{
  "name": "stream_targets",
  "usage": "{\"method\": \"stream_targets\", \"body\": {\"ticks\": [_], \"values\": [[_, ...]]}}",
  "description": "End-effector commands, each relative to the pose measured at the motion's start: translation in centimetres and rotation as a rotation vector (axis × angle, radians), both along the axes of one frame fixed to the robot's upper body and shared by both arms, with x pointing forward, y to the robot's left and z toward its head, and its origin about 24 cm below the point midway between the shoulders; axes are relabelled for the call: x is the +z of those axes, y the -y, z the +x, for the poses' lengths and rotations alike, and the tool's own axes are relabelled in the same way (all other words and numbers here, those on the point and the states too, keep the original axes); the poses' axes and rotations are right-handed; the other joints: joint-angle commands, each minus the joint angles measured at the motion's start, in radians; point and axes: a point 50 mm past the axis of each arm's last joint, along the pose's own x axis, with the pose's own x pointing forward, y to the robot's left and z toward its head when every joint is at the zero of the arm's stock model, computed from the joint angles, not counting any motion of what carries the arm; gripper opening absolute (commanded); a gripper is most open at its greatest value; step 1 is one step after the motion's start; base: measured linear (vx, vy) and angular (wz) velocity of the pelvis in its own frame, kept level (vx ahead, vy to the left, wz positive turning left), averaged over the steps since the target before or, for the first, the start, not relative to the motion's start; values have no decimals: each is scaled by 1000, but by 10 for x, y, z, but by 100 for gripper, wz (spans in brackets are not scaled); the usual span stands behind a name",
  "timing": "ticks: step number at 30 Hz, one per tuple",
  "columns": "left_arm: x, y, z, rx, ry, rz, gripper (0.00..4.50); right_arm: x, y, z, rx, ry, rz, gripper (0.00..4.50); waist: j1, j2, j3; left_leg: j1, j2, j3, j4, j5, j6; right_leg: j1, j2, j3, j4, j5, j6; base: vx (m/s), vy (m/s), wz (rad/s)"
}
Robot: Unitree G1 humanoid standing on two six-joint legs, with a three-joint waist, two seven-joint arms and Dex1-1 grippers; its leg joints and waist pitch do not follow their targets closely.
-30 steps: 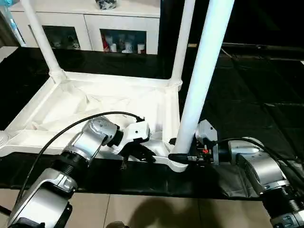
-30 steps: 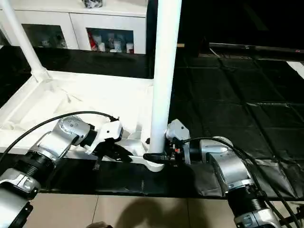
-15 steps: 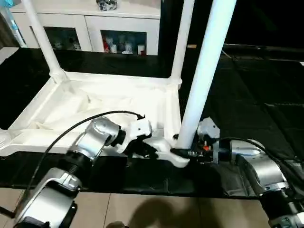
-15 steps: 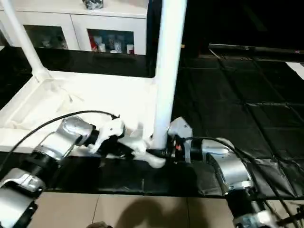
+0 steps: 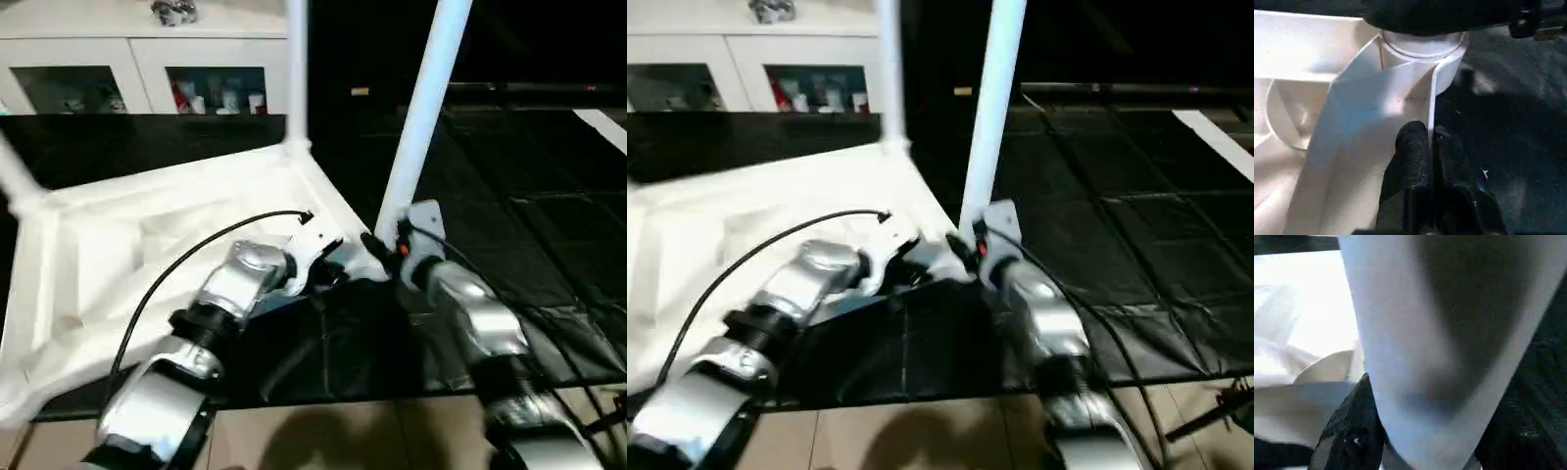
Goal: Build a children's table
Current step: Rotate leg to tighten
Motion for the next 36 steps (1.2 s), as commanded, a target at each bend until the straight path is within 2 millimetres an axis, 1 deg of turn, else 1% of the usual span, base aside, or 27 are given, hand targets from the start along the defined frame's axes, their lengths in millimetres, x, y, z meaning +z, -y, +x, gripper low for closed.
{"method": "stream_targets", "body": {"ticks": [1,2,4,5,6,8,9,11,12,13,14,15,16,17,19,21,22,23,25,26,28,29,32,33,34,35,36], "values": [[24,26,7,11,106,-113,0,-6,-61,-13,223,-64,110,197,9,-11,-66,3,14,-8,-56,-115,43,53,-70,40,-75,-58,-222,0,0,0],[24,25,7,14,110,-109,0,-6,-61,-13,229,-65,107,197,10,-15,-66,4,14,-8,-56,-110,50,55,-71,40,-74,-48,-225,0,0,0],[24,22,8,17,113,-104,0,-7,-60,-15,236,-58,116,267,9,-14,-65,4,15,-7,-57,-115,53,54,-72,40,-76,-56,-226,0,0,0],[24,20,8,15,114,-103,0,-7,-58,-15,236,-57,133,267,8,-15,-63,5,15,-6,-57,-127,53,53,-72,40,-78,-76,-225,0,0,0],[23,17,7,7,115,-98,0,-7,-55,-15,232,-55,137,269,7,-13,-61,6,16,-7,-59,-147,50,52,-73,40,-82,-117,-219,0,0,0],[22,15,7,0,116,-96,0,-7,-53,-16,232,-50,142,303,6,-13,-60,6,17,-8,-61,-155,45,52,-74,40,-84,-134,-213,0,0,0],[21,11,7,-12,117,-90,0,-7,-47,-18,248,-38,148,311,4,-13,-61,5,17,-8,-61,-157,43,52,-73,41,-84,-135,-211,0,0,0],[20,9,7,-18,117,-85,0,-6,-43,-19,264,-28,146,323,5,-14,-62,4,17,-8,-60,-149,50,54,-73,42,-83,-114,-209,0,0,0],[20,5,6,-44,119,-82,0,-7,-34,-23,293,-9,133,336,5,-14,-63,4,17,-7,-60,-139,56,54,-73,41,-82,-98,-211,0,0,0],[20,3,6,-51,118,-82,0,-7,-30,-25,304,-4,127,350,7,-11,-63,4,17,-8,-59,-136,58,55,-73,41,-82,-92,-211,0,0,0],[20,1,5,-61,115,-82,0,-7,-26,-27,320,4,118,350,7,-11,-63,3,16,-7,-58,-132,61,56,-71,41,-81,-79,-211,0,0,0],[19,-3,4,-93,123,-74,0,-9,-17,-31,340,10,110,357,7,-10,-66,1,17,-8,-58,-114,71,57,-71,41,-77,-34,-223,0,0,0],[19,-3,4,-93,123,-74,0,-9,-17,-31,340,10,110,371,8,-11,-67,3,17,-8,-56,-110,74,58,-71,40,-75,-20,-226,0,0,0],[19,-5,4,-99,119,-70,0,-9,-12,-32,344,11,114,371,9,-9,-67,3,18,-7,-56,-109,76,56,-71,41,-74,-11,-231,0,0,0],[18,-12,3,-138,113,-60,0,-8,7,-36,361,26,111,396,14,-8,-66,6,20,-7,-56,-121,81,55,-72,40,-76,-20,-241,0,0,0],[17,-19,0,-186,102,-51,0,-5,23,-41,407,33,92,406,20,-8,-65,6,21,-6,-56,-127,81,56,-71,41,-77,-25,-238,0,0,0],[17,-20,-1,-213,100,-46,0,-4,28,-43,430,32,85,416,22,-6,-67,7,22,-8,-56,-126,82,57,-72,40,-74,-12,-242,0,0,0],[16,-24,-4,-257,94,-30,0,-1,35,-47,475,35,75,426,23,-9,-67,4,22,-7,-56,-118,86,59,-71,40,-72,10,-244,0,0,0],[15,-28,-7,-302,84,-20,0,4,42,-51,526,41,70,446,23,-9,-68,3,22,-7,-55,-110,92,57,-72,39,-69,27,-250,0,0,0],[15,-30,-8,-324,78,-17,0,7,45,-53,552,44,69,446,27,-10,-71,3,23,-7,-52,-98,97,59,-73,40,-65,49,-255,0,0,0],[14,-36,-13,-407,65,-2,0,15,51,-58,647,50,57,446,35,-9,-70,3,25,-6,-51,-87,109,58,-70,39,-63,73,-258,0,0,0],[14,-37,-14,-428,60,7,0,17,53,-59,669,51,51,446,41,-11,-71,2,25,-4,-49,-83,112,57,-69,39,-60,88,-260,0,0,0],[13,-41,-17,-484,53,31,0,22,55,-59,703,66,14,446,48,-9,-68,6,27,-3,-50,-114,103,50,-72,37,-66,31,-256,0,0,0],[12,-43,-19,-515,49,44,0,23,55,-57,701,81,-19,446,53,-10,-66,7,29,-3,-52,-134,85,46,-75,38,-70,-30,-248,0,0,0],[11,-44,-22,-552,43,58,0,24,56,-53,683,111,-74,446,53,-11,-66,8,30,-3,-53,-138,77,45,-76,39,-71,-45,-245,0,0,0],[11,-44,-22,-558,42,62,0,24,55,-52,683,110,-77,446,54,-10,-65,9,29,-4,-54,-143,61,43,-76,39,-72,-70,-237,0,0,0],[11,-44,-23,-564,41,64,0,24,55,-52,684,109,-79,446,55,-9,-65,10,30,-4,-55,-147,56,43,-75,39,-71,-77,-235,0,0,0]]}}
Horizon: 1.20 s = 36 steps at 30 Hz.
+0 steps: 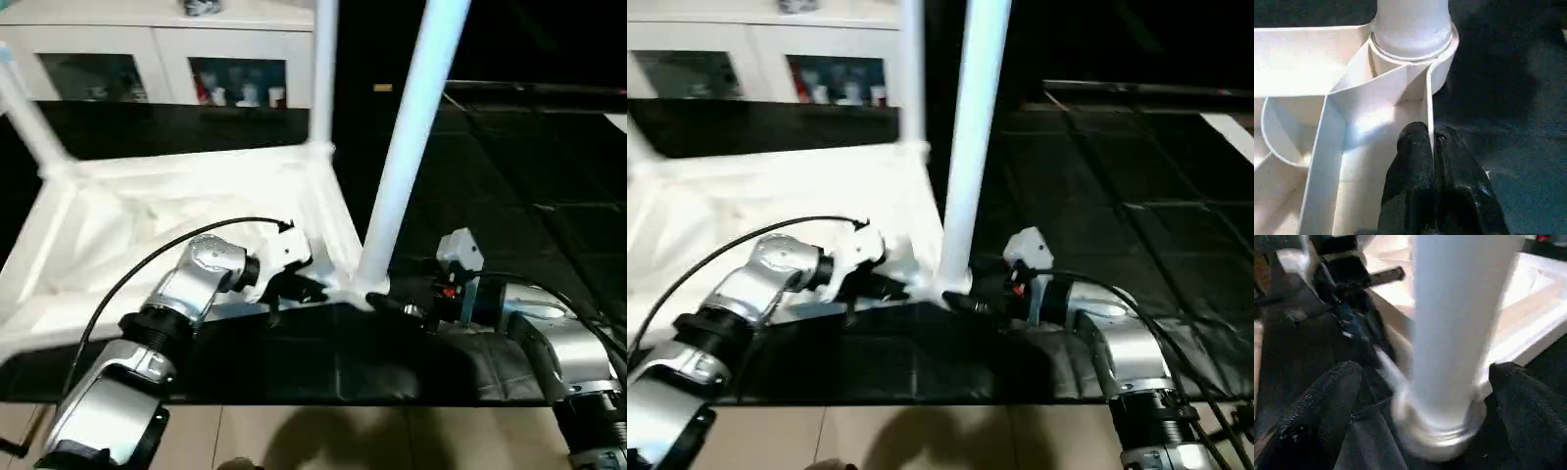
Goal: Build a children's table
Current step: Rotate leg to tighten
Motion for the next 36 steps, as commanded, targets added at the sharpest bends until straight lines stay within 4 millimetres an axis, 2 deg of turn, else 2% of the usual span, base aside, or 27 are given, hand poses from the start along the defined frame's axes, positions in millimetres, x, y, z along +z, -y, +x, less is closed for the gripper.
{"method": "stream_targets", "body": {"ticks": [1,3,5,9,10,11,12,14,18,20,23,28,29,34,36], "values": [[4,9,-5,-111,25,13,0,6,-2,3,23,38,-33,446,-4,-9,-66,20,29,-5,-58,-152,48,49,-74,41,-69,-83,-234,0,0,0],[4,9,-8,-152,27,26,0,5,-8,3,69,36,-38,446,-1,-7,-66,20,31,-6,-58,-156,45,49,-76,43,-68,-77,-231,0,0,0],[4,10,-10,-175,29,28,0,4,-12,3,90,34,-39,446,0,-13,-67,18,28,-5,-57,-148,48,52,-74,42,-65,-56,-233,0,0,0],[4,12,-12,-208,30,34,0,2,-17,4,124,30,-35,446,1,-14,-68,13,27,-5,-54,-134,56,52,-77,41,-63,-49,-234,0,0,0],[4,13,-14,-230,33,41,0,1,-20,6,142,29,-34,429,2,-15,-68,14,27,-5,-54,-134,54,52,-77,42,-62,-52,-233,0,0,0],[4,13,-14,-230,33,41,0,1,-20,6,142,29,-34,429,2,-23,-69,13,27,-4,-53,-132,57,52,-77,41,-62,-53,-234,0,0,0],[3,13,-15,-238,35,45,0,1,-21,7,148,30,-37,429,3,-18,-68,13,27,-5,-54,-129,57,51,-76,41,-62,-62,-232,0,0,0],[3,13,-15,-242,37,46,0,0,-22,8,154,33,-42,401,3,-17,-67,14,28,-5,-53,-129,56,49,-76,41,-61,-62,-230,0,0,0],[3,13,-15,-247,41,49,0,0,-23,11,162,37,-51,382,2,-21,-67,12,27,-5,-53,-131,56,50,-75,40,-60,-58,-232,0,0,0],[3,13,-16,-248,45,51,0,0,-24,12,181,32,-59,345,0,-23,-66,12,27,-6,-53,-142,53,50,-77,40,-62,-93,-225,0,0,0],[3,12,-16,-247,47,52,0,-1,-25,12,196,27,-61,328,0,-23,-66,13,28,-6,-53,-146,52,48,-76,41,-63,-100,-222,0,0,0],[2,11,-17,-245,50,52,0,-2,-25,11,210,24,-55,287,-1,-25,-67,12,27,-5,-52,-126,61,50,-75,40,-58,-62,-229,0,0,0],[2,11,-18,-243,50,52,0,-2,-25,11,214,23,-54,270,-1,-25,-67,12,27,-5,-52,-127,62,49,-75,40,-58,-63,-229,0,0,0],[1,11,-17,-236,51,52,0,-3,-26,11,224,22,-51,239,-2,-24,-66,12,26,-5,-52,-135,59,49,-75,40,-60,-81,-227,0,0,0],[1,10,-17,-231,53,54,0,-3,-26,11,225,22,-50,221,-3,-27,-66,11,26,-5,-52,-135,59,50,-74,40,-60,-86,-224,0,0,0]]}}
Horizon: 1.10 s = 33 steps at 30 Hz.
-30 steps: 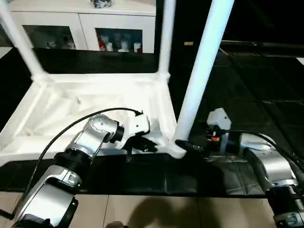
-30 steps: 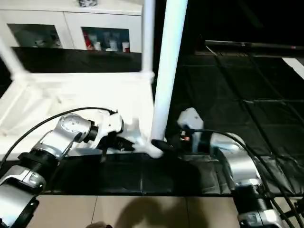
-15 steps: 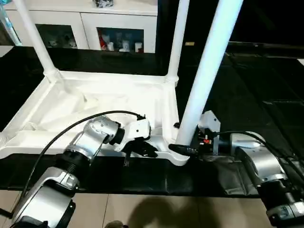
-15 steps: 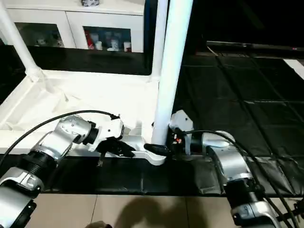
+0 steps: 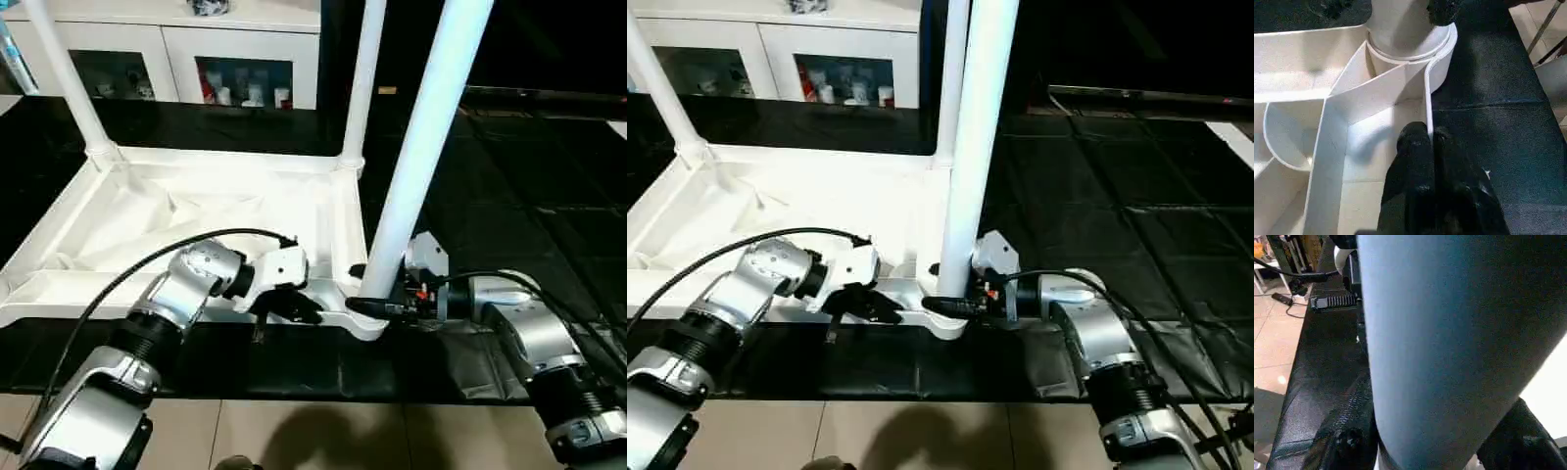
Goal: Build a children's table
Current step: Rotate leg to tighten
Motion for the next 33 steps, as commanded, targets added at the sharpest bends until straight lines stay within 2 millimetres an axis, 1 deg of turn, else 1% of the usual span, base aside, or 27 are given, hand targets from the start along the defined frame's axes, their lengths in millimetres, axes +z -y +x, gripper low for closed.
{"method": "stream_targets", "body": {"ticks": [1,3,4,5,8,9,10,12,13,14,15,16,17,18,19,20,21,22,23,24,26,27,28,29,31,32,33], "values": [[0,9,-5,-73,22,13,0,3,-1,5,-2,17,-21,212,-1,-13,-70,14,26,-4,-58,-134,59,52,-75,40,-70,-85,-224,0,0,0],[0,9,-4,-57,24,13,0,3,-1,5,-2,18,-20,196,-2,-13,-68,14,26,-4,-59,-136,58,52,-74,40,-70,-87,-226,0,0,0],[0,8,-3,-53,25,14,0,3,-1,5,-2,18,-19,196,-2,-13,-69,15,26,-3,-58,-139,58,51,-74,40,-71,-90,-226,0,0,0],[-1,8,-2,-30,26,10,0,4,-3,5,-17,13,3,195,-2,-9,-68,16,26,-4,-59,-145,55,50,-74,41,-71,-98,-226,0,0,0],[-3,11,2,37,18,-10,0,3,-9,6,-70,-4,58,193,-4,-11,-67,16,24,-5,-61,-155,44,51,-73,41,-74,-121,-220,0,0,0],[-3,12,2,50,17,-15,0,3,-10,5,-78,-7,62,193,-5,-8,-68,17,24,-5,-61,-159,41,50,-74,41,-74,-125,-220,0,0,0],[-3,13,3,61,15,-19,0,2,-11,5,-84,-9,65,192,-5,-9,-67,18,25,-5,-62,-165,37,49,-74,41,-76,-138,-216,0,0,0],[-4,19,7,137,10,-43,0,-4,-16,4,-144,-26,73,192,-5,-9,-65,19,25,-5,-63,-173,32,48,-74,42,-78,-148,-213,0,0,0],[-5,26,13,240,2,-63,0,-12,-23,4,-231,-47,68,191,-7,-3,-64,19,25,-4,-64,-174,25,46,-72,43,-80,-148,-211,0,0,0],[-6,30,16,283,1,-74,0,-16,-26,5,-278,-59,66,191,-8,-5,-62,21,24,-4,-65,-182,18,44,-72,43,-81,-157,-211,0,0,0],[-6,38,20,354,-4,-98,0,-20,-32,9,-354,-74,66,191,-11,-6,-60,23,20,-7,-69,-205,-1,46,-73,42,-88,-223,-196,0,0,0],[-5,41,22,380,-6,-107,0,-22,-35,10,-382,-81,66,191,-13,-5,-59,24,20,-8,-70,-219,-9,45,-74,43,-90,-248,-191,0,0,0],[-5,45,24,415,-11,-123,0,-23,-39,12,-422,-85,67,191,-15,-6,-58,26,19,-9,-71,-233,-13,45,-75,42,-93,-275,-185,0,0,0],[-3,55,27,475,-19,-156,0,-25,-47,18,-518,-103,78,191,-21,-5,-57,29,19,-10,-72,-257,-17,43,-77,44,-99,-318,-179,0,0,0],[-3,55,27,475,-19,-156,0,-25,-47,18,-518,-103,78,191,-25,-6,-56,28,18,-11,-74,-261,-19,44,-77,44,-101,-328,-174,0,0,0],[1,65,30,526,-13,-185,0,-25,-58,26,-619,-149,101,191,-28,-2,-58,27,16,-12,-73,-256,-17,47,-76,44,-102,-324,-170,0,0,0],[3,69,32,550,-5,-195,0,-24,-63,30,-659,-168,115,191,-34,-3,-60,25,16,-14,-75,-249,-18,47,-75,44,-101,-311,-171,0,0,0],[3,69,32,550,-5,-195,0,-24,-63,30,-659,-168,115,191,-34,-3,-60,25,16,-14,-75,-249,-18,47,-75,44,-101,-311,-171,0,0,0],[5,73,34,571,6,-204,0,-21,-68,34,-698,-182,133,191,-39,-3,-60,24,14,-12,-73,-245,-14,47,-74,45,-101,-294,-174,0,0,0],[8,78,36,594,16,-211,0,-17,-75,39,-739,-192,150,191,-39,-3,-62,26,14,-11,-71,-234,-10,47,-73,46,-100,-272,-176,0,0,0],[10,80,37,600,29,-212,0,-14,-79,42,-750,-176,140,191,-41,-2,-65,20,14,-12,-71,-206,-6,52,-73,45,-94,-226,-183,0,0,0],[12,81,38,600,40,-214,0,-11,-82,43,-745,-155,128,191,-43,-2,-67,19,14,-11,-69,-181,3,54,-71,44,-89,-162,-194,0,0,0],[12,81,38,600,40,-214,0,-11,-82,43,-745,-155,128,191,-43,-2,-67,19,14,-11,-69,-181,3,54,-71,44,-89,-162,-194,0,0,0],[12,81,38,595,46,-214,0,-10,-86,41,-708,-169,155,191,-43,-1,-69,19,14,-9,-67,-154,20,58,-71,44,-86,-98,-207,0,0,0],[12,79,37,570,60,-213,0,-10,-87,38,-670,-170,160,191,-42,-1,-69,19,14,-8,-68,-142,32,59,-70,43,-84,-64,-217,0,0,0],[12,79,37,568,61,-213,0,-10,-87,38,-668,-170,159,247,-42,-5,-68,18,14,-8,-68,-143,35,60,-71,43,-84,-64,-218,0,0,0],[12,77,37,558,65,-214,0,-11,-86,37,-661,-168,154,247,-42,-3,-66,19,15,-8,-69,-151,35,59,-72,43,-86,-80,-221,0,0,0]]}}
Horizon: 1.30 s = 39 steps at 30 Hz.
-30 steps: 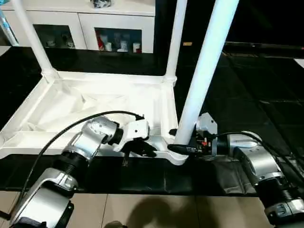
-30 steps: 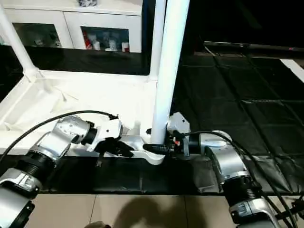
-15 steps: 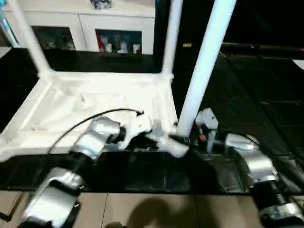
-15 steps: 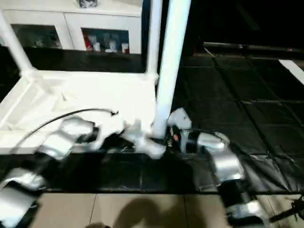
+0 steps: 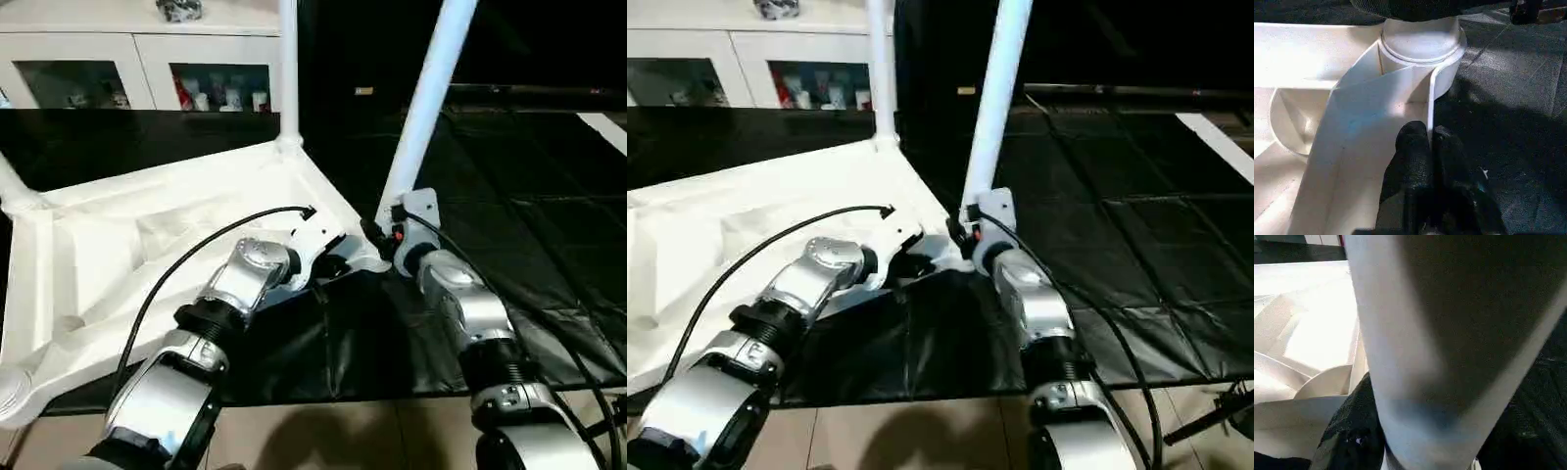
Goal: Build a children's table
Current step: Rotate leg to tighten
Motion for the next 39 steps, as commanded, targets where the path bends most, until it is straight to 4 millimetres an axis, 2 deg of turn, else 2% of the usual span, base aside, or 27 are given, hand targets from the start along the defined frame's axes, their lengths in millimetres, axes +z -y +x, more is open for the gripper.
{"method": "stream_targets", "body": {"ticks": [1,4,11,12,13,15,17,18,21,27,28,33,39], "values": [[19,20,2,-42,96,-84,0,-7,-53,-17,247,-55,120,267,5,-5,-62,8,17,-9,-62,-169,34,50,-73,41,-82,-108,-218,0,0,0],[16,12,0,-75,91,-83,0,-6,-46,-18,260,-31,123,294,4,0,-61,8,20,-10,-65,-189,26,49,-74,42,-85,-133,-210,0,0,0],[13,-7,-6,-180,99,-57,0,-3,-16,-27,337,37,146,339,10,-3,-62,10,24,-9,-66,-178,41,50,-75,41,-83,-119,-216,0,0,0],[12,-14,-11,-248,96,-49,0,1,1,-34,396,78,140,339,14,-3,-64,9,27,-10,-66,-171,46,52,-77,42,-81,-97,-217,0,0,0],[12,-14,-11,-248,96,-49,0,1,1,-34,396,78,140,346,16,-3,-66,9,27,-9,-64,-161,53,53,-76,42,-79,-75,-219,0,0,0],[10,-23,-18,-330,70,-44,0,3,16,-45,513,77,107,374,21,-2,-68,8,27,-9,-63,-132,66,53,-74,42,-71,-13,-230,0,0,0],[9,-25,-19,-353,65,-35,0,3,19,-48,542,72,94,379,25,-3,-70,6,26,-7,-59,-110,81,54,-72,42,-66,40,-238,0,0,0],[8,-27,-21,-375,60,-23,0,3,23,-50,562,69,83,395,26,-3,-69,6,25,-6,-58,-108,85,53,-73,41,-65,45,-244,0,0,0],[5,-39,-25,-448,41,23,0,11,38,-55,638,78,41,395,31,-4,-68,7,28,-5,-58,-123,83,52,-73,40,-69,7,-240,0,0,0],[5,-51,-29,-528,29,68,0,20,48,-61,730,95,-20,395,37,-5,-65,9,29,-5,-60,-151,60,48,-75,40,-73,-71,-226,0,0,0],[5,-52,-31,-554,24,76,0,20,49,-62,749,95,-35,395,37,-13,-65,8,29,-4,-60,-146,60,48,-74,40,-73,-73,-223,0,0,0],[6,-54,-39,-674,1,91,0,21,49,-68,842,77,-70,395,49,-7,-67,9,31,-2,-57,-128,68,44,-73,39,-67,-42,-229,0,0,0],[9,-54,-41,-750,-3,111,0,17,47,-73,924,41,-48,395,57,-7,-66,9,31,-3,-57,-145,61,45,-75,39,-68,-63,-229,0,0,0]]}}
